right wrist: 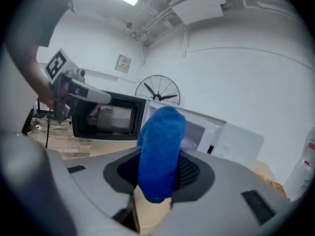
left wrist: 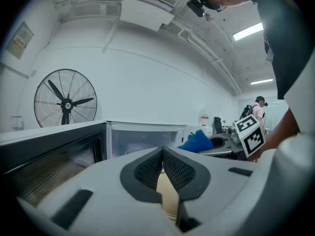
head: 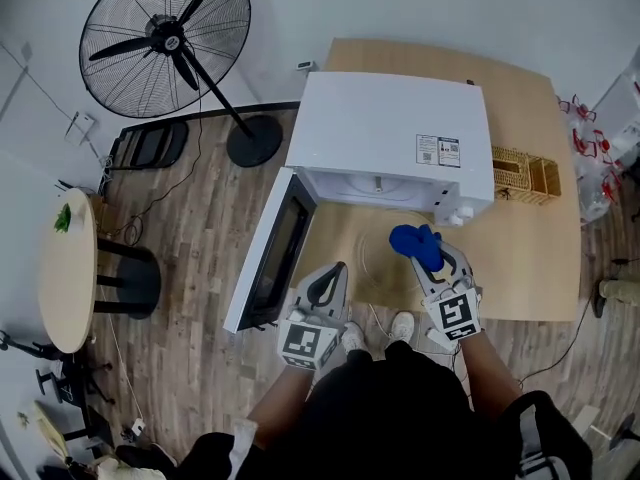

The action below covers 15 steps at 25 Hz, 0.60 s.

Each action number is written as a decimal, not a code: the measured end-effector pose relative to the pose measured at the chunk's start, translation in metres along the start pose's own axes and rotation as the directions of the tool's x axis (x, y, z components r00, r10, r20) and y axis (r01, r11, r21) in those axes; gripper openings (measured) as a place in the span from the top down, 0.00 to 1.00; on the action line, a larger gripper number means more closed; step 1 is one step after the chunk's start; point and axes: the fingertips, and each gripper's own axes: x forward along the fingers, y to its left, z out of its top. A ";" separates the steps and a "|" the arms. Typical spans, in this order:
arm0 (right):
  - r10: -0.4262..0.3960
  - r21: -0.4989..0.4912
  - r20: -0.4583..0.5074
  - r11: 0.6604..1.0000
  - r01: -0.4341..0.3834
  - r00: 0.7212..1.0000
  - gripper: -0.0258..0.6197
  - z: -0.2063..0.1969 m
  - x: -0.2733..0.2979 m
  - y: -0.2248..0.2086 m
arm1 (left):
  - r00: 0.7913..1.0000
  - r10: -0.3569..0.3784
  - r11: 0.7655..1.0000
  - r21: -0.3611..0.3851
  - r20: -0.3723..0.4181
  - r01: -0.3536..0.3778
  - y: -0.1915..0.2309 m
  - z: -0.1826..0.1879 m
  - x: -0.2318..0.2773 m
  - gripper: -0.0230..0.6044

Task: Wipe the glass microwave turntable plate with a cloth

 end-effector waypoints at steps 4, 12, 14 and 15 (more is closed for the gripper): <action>0.035 -0.039 0.161 0.999 -0.029 0.986 0.74 0.064 -0.015 -0.002 | 1.000 -0.007 1.000 0.006 0.028 0.007 -0.003 0.013 0.004 0.95; 0.058 -0.078 0.315 0.996 -0.036 0.947 0.75 0.132 -0.035 -0.011 | 0.997 -0.016 1.000 0.028 0.078 0.013 -0.008 0.039 0.011 0.95; 0.052 -0.084 0.298 0.996 -0.028 0.953 0.76 0.131 -0.035 -0.013 | 0.996 -0.028 0.999 0.032 0.081 0.025 -0.013 0.042 0.012 0.96; 0.047 -0.086 0.298 0.996 -0.023 0.953 0.76 0.132 -0.036 -0.014 | 0.996 -0.032 0.999 0.032 0.083 0.029 -0.015 0.043 0.012 0.96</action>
